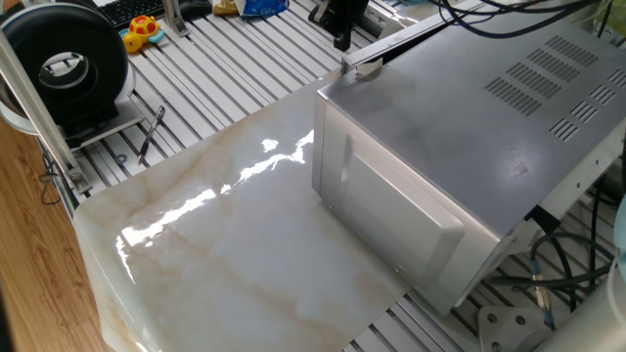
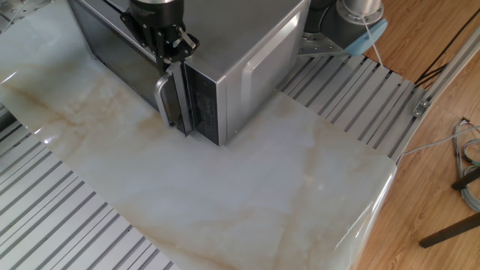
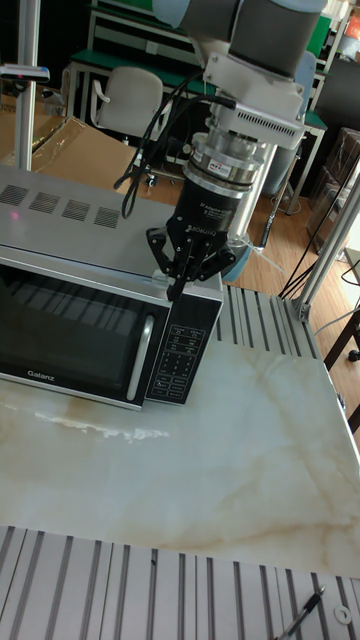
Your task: Open the microwave door
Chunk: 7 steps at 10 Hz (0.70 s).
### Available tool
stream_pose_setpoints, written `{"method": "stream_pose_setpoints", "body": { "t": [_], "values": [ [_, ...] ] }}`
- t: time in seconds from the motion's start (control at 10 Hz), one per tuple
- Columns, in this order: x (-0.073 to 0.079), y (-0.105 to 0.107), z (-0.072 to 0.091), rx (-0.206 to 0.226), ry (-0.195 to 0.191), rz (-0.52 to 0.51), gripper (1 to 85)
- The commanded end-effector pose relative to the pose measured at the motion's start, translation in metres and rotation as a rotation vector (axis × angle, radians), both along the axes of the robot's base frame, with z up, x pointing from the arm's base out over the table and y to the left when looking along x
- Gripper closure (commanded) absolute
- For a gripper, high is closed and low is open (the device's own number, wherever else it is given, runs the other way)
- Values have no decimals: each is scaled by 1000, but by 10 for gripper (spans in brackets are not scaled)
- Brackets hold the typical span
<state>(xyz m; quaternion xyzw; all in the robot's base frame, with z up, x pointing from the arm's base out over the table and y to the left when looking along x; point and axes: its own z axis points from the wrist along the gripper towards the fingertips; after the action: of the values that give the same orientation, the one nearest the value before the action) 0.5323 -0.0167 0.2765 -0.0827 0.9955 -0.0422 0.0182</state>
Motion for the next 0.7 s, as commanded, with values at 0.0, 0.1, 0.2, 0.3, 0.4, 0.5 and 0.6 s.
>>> {"method": "stream_pose_setpoints", "body": {
  "t": [0.0,0.1,0.2,0.3,0.4,0.5,0.6],
  "values": [
    [-4,-1,0,24,-9,19,843],
    [-10,-9,0,10,-7,22,843],
    [-15,-13,2,3,-4,23,843],
    [-19,-16,2,5,-5,28,843],
    [-21,-18,1,13,-10,37,843],
    [-21,-21,0,13,-15,53,843],
    [-21,-24,0,5,-15,55,843]
  ]
}}
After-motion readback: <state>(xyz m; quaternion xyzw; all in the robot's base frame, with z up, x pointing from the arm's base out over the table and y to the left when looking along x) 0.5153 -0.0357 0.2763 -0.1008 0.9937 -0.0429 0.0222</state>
